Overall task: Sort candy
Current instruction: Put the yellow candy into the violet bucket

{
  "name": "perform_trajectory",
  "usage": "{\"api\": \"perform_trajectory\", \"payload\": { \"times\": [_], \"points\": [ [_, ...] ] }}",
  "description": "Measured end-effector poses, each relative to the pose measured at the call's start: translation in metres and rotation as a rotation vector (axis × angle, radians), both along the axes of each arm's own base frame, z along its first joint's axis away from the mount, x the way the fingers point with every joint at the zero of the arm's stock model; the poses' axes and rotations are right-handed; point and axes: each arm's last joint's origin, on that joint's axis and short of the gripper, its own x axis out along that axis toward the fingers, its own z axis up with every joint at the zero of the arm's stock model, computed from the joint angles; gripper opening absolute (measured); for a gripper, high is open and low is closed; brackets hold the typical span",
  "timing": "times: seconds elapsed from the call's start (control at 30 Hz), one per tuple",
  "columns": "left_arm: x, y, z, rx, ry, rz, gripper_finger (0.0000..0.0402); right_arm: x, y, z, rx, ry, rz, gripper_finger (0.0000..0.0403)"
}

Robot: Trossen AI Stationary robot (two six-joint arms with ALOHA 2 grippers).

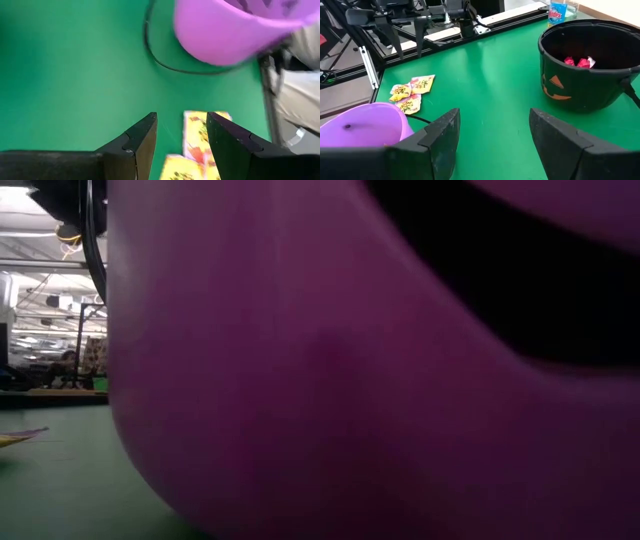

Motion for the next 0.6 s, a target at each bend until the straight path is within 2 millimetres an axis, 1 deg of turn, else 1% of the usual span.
{"api": "perform_trajectory", "payload": {
  "times": [0.1,0.3,0.47,0.6],
  "points": [
    [-0.001,-0.002,0.0,-0.022,0.016,-0.025,0.0165,0.0,0.0,0.0,0.0,0.0,0.0,0.0237],
    [-0.005,-0.008,-0.001,-0.034,0.023,-0.037,0.019,0.0,0.0,0.0,0.002,0.0,-0.001,0.0237],
    [-0.006,-0.019,-0.009,-0.038,0.059,-0.045,0.0205,0.0,0.0,0.0,0.02,-0.002,-0.009,0.0237],
    [-0.008,-0.03,-0.018,-0.036,0.096,-0.052,0.0207,0.0,0.0,0.0,0.019,-0.001,-0.009,0.0237]
  ]
}}
